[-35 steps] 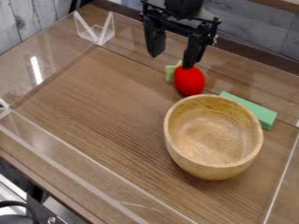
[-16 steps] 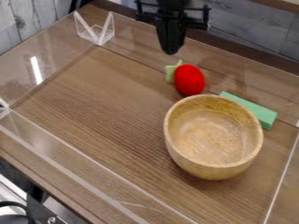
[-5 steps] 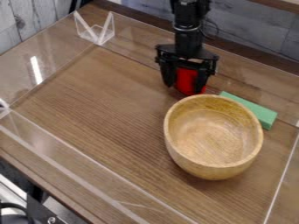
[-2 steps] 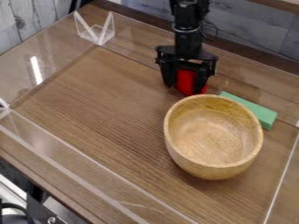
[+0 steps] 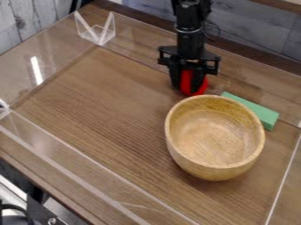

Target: Move the red fruit to the left

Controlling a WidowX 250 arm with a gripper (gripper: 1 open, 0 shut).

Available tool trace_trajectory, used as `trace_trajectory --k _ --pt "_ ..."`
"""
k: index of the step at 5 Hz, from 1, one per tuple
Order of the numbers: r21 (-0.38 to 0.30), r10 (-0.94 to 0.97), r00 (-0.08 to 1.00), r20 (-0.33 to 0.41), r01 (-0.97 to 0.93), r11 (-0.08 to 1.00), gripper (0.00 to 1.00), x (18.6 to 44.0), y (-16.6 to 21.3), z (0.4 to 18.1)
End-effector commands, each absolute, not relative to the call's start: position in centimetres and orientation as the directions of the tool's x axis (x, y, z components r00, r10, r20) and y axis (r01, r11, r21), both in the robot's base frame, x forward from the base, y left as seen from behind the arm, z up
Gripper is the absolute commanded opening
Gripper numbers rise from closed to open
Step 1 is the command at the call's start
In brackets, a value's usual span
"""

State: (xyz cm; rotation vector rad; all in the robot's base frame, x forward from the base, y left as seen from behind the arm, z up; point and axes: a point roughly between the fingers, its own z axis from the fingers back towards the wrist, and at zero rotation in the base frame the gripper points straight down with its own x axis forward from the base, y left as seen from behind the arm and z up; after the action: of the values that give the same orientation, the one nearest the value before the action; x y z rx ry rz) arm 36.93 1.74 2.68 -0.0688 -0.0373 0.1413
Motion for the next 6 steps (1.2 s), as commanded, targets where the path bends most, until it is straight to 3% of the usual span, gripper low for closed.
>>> trace_trajectory --k 1,5,6 --pt "-0.073 0.192 0.974 0.123 -0.184 0.98 1.0 38.35 3.7 4.27" --pt "-0.044 0.199 0.968 0.15 -0.195 0.98 1.0 37.84 3.93 3.48" --pt "-0.05 0.198 0.968 0.153 -0.192 0.98 0.0 37.76 3.99 3.65"
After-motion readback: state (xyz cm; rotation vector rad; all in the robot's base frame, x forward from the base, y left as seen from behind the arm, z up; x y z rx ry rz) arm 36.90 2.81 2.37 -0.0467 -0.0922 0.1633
